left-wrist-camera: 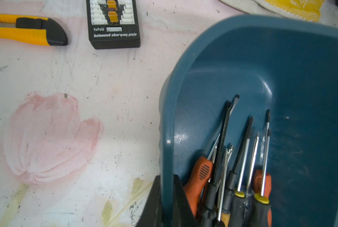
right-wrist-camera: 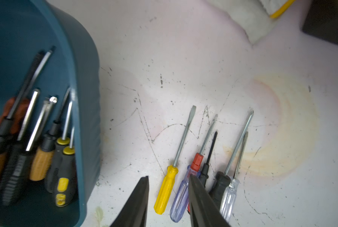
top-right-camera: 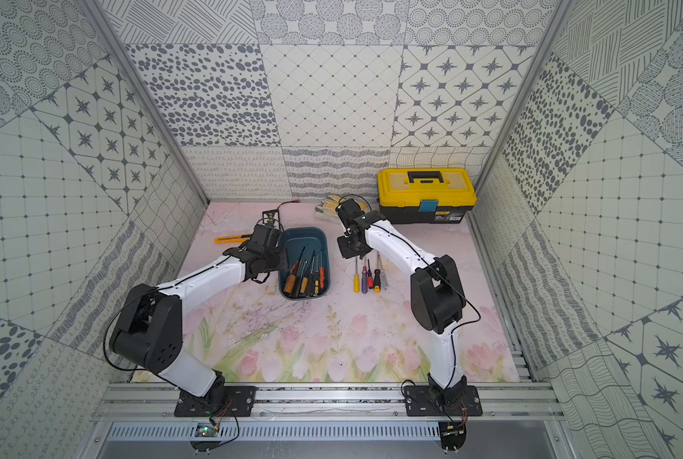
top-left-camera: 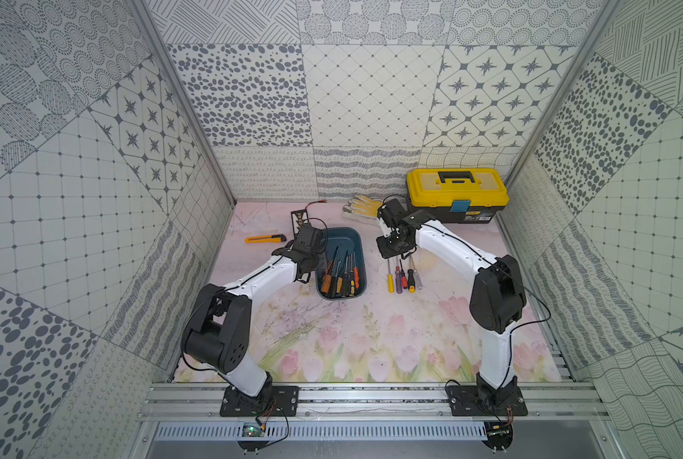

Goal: Take out the screwdriver from the storage box
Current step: Pick up the screwdriver from the storage box.

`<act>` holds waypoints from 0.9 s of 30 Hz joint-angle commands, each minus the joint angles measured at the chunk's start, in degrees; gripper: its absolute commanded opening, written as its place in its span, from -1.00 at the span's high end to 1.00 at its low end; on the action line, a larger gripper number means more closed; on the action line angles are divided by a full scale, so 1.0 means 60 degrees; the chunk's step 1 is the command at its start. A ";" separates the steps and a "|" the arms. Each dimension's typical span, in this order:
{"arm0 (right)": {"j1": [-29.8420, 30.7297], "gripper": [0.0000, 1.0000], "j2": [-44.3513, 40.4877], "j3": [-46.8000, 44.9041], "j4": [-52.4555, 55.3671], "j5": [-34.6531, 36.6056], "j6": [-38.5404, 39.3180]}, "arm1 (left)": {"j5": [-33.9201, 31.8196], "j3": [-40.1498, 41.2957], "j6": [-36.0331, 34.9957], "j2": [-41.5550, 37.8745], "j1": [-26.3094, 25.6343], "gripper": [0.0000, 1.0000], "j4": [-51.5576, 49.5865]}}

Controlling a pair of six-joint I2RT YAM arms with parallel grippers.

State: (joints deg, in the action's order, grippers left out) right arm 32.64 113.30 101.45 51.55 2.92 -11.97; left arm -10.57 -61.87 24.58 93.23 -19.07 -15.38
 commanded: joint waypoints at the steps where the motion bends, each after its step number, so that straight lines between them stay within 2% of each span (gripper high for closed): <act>1: 0.0002 0.18 -0.0592 -0.0282 -0.1219 -0.1375 -0.0726 | 0.0389 0.0026 0.0196 -0.0150 0.0009 1.00 0.0952; 5: 0.0048 0.13 -0.0775 -0.0718 -0.2366 -0.2954 -0.1584 | 0.0428 0.0038 0.0199 -0.0179 0.0004 1.00 0.0977; 8: 0.0207 0.12 -0.0720 -0.0860 -0.2891 -0.3495 -0.2026 | 0.0414 0.0028 0.0217 -0.0196 0.0003 1.00 0.0962; 16: 0.0707 0.05 -0.0243 -0.1006 -0.3699 -0.4645 -0.2768 | 0.0456 0.0034 0.0313 -0.0182 0.0000 1.00 0.0994; 27: 0.1059 0.03 0.0579 -0.1028 -0.3852 -0.5203 -0.3610 | 0.0395 0.0024 0.0298 -0.0179 -0.0008 1.00 0.0999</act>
State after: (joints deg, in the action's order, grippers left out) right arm 38.57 115.59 95.90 30.52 -26.65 -31.57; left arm -9.15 -61.43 25.52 93.01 -19.07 -14.31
